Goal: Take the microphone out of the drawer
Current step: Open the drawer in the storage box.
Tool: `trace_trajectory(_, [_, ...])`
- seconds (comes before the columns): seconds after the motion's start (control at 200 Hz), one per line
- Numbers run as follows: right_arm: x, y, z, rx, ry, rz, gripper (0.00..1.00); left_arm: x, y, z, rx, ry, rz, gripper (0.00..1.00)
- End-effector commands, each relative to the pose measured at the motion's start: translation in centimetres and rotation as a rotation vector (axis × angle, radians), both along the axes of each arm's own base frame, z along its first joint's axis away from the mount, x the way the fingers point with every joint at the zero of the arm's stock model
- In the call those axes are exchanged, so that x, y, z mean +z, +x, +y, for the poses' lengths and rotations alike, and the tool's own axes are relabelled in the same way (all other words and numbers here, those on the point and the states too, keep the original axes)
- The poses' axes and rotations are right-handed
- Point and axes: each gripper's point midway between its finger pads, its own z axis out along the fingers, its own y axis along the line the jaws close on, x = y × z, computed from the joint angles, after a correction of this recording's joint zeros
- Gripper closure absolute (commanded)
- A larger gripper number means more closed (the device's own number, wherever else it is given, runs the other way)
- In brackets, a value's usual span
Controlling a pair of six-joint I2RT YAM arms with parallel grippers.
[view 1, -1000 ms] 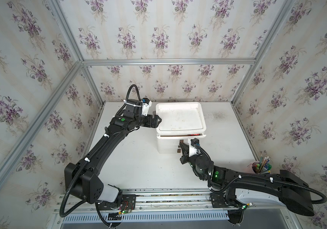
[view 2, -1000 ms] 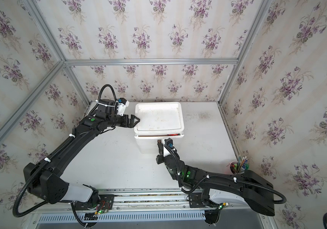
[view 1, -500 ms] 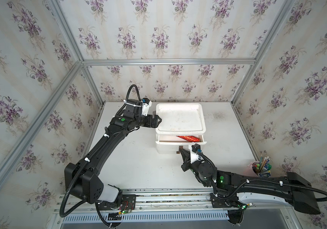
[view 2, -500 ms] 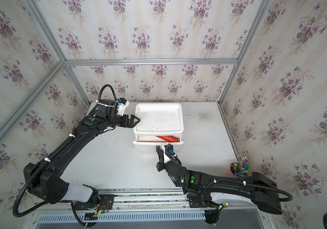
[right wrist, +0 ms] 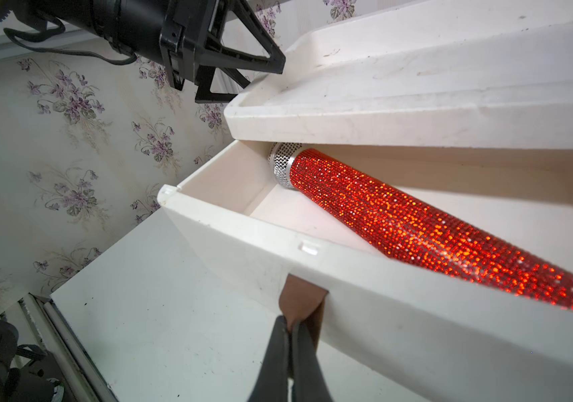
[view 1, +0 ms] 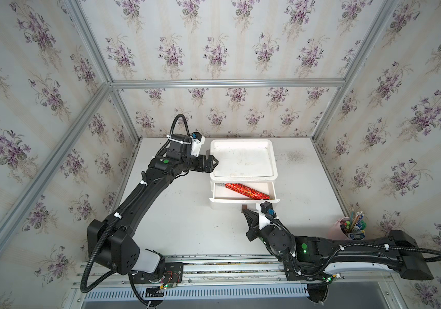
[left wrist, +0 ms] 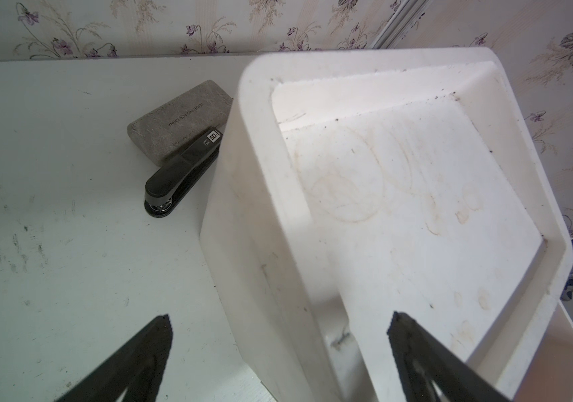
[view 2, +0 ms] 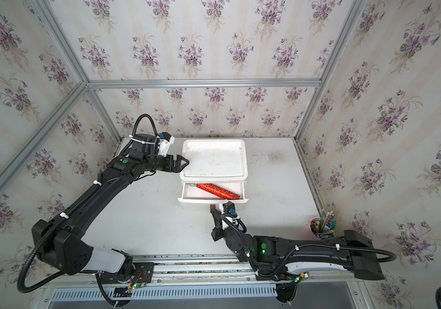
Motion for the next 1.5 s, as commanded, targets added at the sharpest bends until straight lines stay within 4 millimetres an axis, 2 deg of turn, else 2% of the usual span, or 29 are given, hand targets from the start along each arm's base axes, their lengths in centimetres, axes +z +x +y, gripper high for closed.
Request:
trace_trajectory(0.0, [-0.5,-0.6,-0.4,-0.010,0.000,0.034,1.00,0.7,0.2,-0.2,-0.003,-0.016,-0.019,0.01])
trace_trajectory(0.365, [-1.7,-3.5,-0.2,0.079,-0.016,0.094,1.00,0.6,0.3,-0.2,-0.005,-0.016,-0.017,0.01])
trace_trajectory(0.485, [-0.8,-3.8,0.0,0.110,-0.005,0.077,1.00,0.6,0.3,-0.2,-0.004,-0.015,-0.017,0.01])
trace_trajectory(0.594, [0.8,-4.7,1.1,0.193,-0.019,0.048,1.00,0.6,0.3,-0.2,-0.005,-0.014,-0.018,0.01])
trace_trajectory(0.609, [1.1,-4.9,1.2,0.209,-0.022,0.044,0.97,0.6,0.3,-0.1,-0.004,-0.014,-0.018,0.01])
trace_trajectory(0.679, [2.4,-5.8,2.1,0.287,-0.043,0.033,0.70,0.6,0.2,-0.1,-0.003,-0.013,-0.019,0.01])
trace_trajectory(0.779, [5.2,-6.7,2.6,0.349,-0.036,0.038,0.40,0.4,0.3,-0.2,-0.004,-0.015,-0.014,0.01])
trace_trajectory(0.834, [6.7,-6.9,2.7,0.366,-0.022,0.040,0.26,0.5,0.3,-0.3,-0.008,-0.019,-0.012,0.01])
trace_trajectory(0.884, [8.1,-7.0,2.8,0.374,-0.024,0.036,0.22,0.5,0.3,-0.4,-0.010,-0.021,-0.011,0.01])
trace_trajectory(0.959, [10.1,-6.2,2.9,0.352,-0.053,0.042,0.16,0.6,0.3,-0.3,-0.009,-0.018,-0.017,0.01])
trace_trajectory(1.024, [10.8,-5.0,3.3,0.346,-0.102,0.082,0.12,0.7,0.2,-0.3,-0.009,-0.016,-0.021,0.01])
trace_trajectory(1.169, [9.7,-0.9,4.1,0.356,-0.210,0.278,0.05,0.9,0.1,-0.2,-0.010,-0.018,-0.026,0.01])
trace_trajectory(1.199, [9.6,-0.4,4.2,0.375,-0.224,0.308,0.00,1.0,0.1,-0.2,-0.009,-0.018,-0.027,0.01])
trace_trajectory(1.309, [10.6,0.7,4.9,0.418,-0.283,0.322,0.00,1.2,0.0,-0.1,-0.010,-0.016,-0.038,0.01])
trace_trajectory(1.409, [11.8,2.3,4.5,0.340,-0.326,0.277,0.00,1.2,0.0,0.1,-0.005,-0.008,-0.041,0.01])
trace_trajectory(1.494, [11.9,2.8,4.5,0.344,-0.328,0.288,0.00,1.2,0.0,0.1,-0.006,-0.007,-0.044,0.01])
